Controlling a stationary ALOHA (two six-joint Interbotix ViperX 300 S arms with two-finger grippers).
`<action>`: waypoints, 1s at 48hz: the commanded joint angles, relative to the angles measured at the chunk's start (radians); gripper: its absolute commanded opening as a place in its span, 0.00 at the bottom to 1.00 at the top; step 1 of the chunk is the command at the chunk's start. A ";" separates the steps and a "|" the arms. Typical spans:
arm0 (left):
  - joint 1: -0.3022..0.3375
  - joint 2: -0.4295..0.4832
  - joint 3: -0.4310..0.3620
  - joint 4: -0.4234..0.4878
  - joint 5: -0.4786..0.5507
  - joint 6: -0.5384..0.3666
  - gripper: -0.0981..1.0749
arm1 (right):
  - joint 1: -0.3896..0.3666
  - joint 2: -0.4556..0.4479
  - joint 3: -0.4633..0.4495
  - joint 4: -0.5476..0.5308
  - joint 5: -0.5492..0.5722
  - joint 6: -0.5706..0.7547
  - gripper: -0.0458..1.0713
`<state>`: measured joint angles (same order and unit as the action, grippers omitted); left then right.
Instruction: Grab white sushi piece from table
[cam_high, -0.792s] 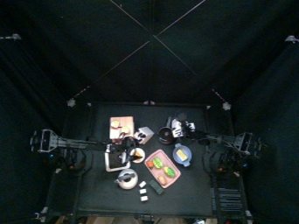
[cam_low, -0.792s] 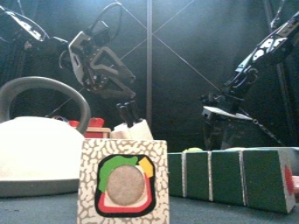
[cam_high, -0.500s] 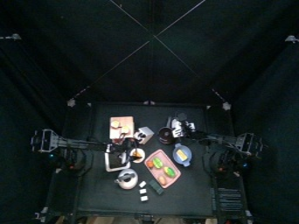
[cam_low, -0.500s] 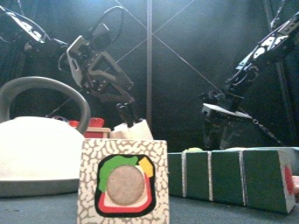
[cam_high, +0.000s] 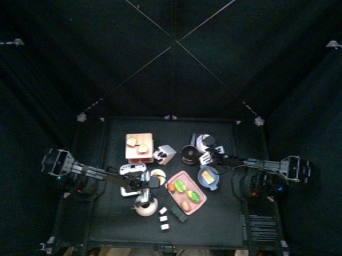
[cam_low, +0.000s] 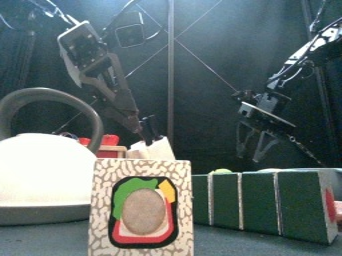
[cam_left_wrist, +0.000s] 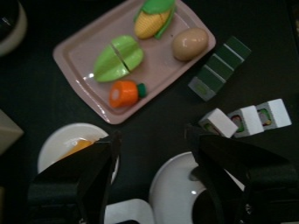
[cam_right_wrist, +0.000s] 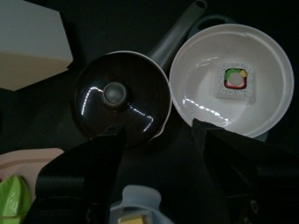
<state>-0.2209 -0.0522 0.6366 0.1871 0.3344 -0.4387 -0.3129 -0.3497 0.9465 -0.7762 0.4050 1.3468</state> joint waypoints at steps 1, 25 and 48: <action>-0.029 0.035 -0.098 -0.074 0.080 -0.002 0.89 | 0.026 -0.026 0.012 0.000 -0.021 0.003 0.88; -0.077 0.222 -0.330 -0.186 0.224 0.000 0.89 | 0.060 -0.023 0.055 0.012 -0.046 0.003 0.88; -0.077 0.293 -0.339 -0.244 0.238 -0.002 0.88 | 0.064 -0.021 0.054 0.014 -0.046 0.003 0.88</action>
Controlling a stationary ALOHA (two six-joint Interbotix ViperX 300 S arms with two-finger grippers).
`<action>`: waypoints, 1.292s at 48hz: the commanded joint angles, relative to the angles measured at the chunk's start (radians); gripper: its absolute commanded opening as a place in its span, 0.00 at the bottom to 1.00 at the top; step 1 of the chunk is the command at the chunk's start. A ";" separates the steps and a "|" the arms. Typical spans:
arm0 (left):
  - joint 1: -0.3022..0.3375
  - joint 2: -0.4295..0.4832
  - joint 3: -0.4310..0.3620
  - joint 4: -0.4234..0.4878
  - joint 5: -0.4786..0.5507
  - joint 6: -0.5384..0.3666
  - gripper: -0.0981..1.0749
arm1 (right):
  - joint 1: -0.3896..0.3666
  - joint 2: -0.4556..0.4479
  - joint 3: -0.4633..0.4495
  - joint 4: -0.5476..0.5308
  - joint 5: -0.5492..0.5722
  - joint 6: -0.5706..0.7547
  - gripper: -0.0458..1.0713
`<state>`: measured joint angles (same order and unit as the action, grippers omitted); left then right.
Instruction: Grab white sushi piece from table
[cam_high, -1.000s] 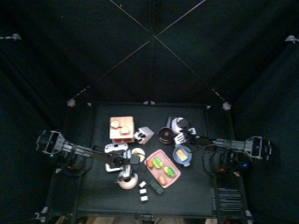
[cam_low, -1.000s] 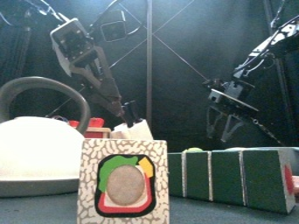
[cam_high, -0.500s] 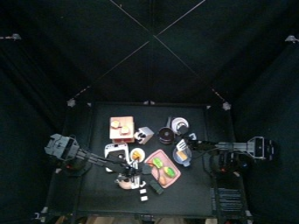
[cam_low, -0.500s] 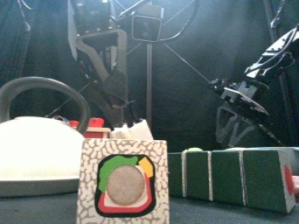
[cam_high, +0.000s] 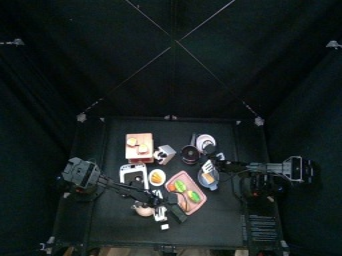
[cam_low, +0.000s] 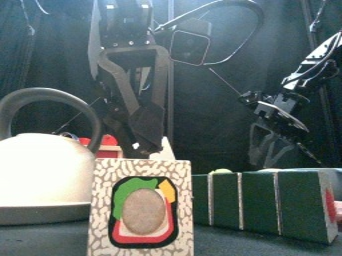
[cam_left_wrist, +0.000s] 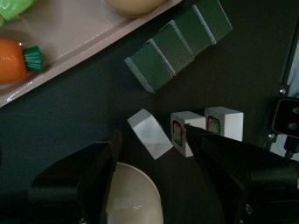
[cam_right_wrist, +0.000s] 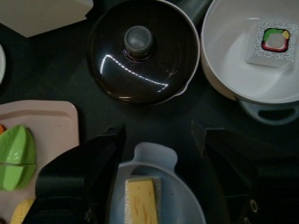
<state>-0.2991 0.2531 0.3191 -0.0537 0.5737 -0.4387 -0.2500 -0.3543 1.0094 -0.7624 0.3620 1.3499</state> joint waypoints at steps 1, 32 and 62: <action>0.003 -0.012 -0.020 -0.005 0.002 -0.002 0.88 | 0.002 -0.017 -0.009 0.000 -0.003 0.000 0.88; 0.009 0.014 -0.015 -0.017 0.005 -0.002 0.77 | 0.002 -0.008 -0.011 0.000 -0.005 0.000 0.88; 0.101 -0.178 0.095 0.155 -0.048 0.002 0.60 | 0.003 -0.009 -0.025 0.009 0.009 -0.003 0.88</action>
<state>-0.2209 0.1427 0.4065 0.0752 0.5630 -0.4372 -0.2500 -0.3513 1.0094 -0.7609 0.3697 1.3468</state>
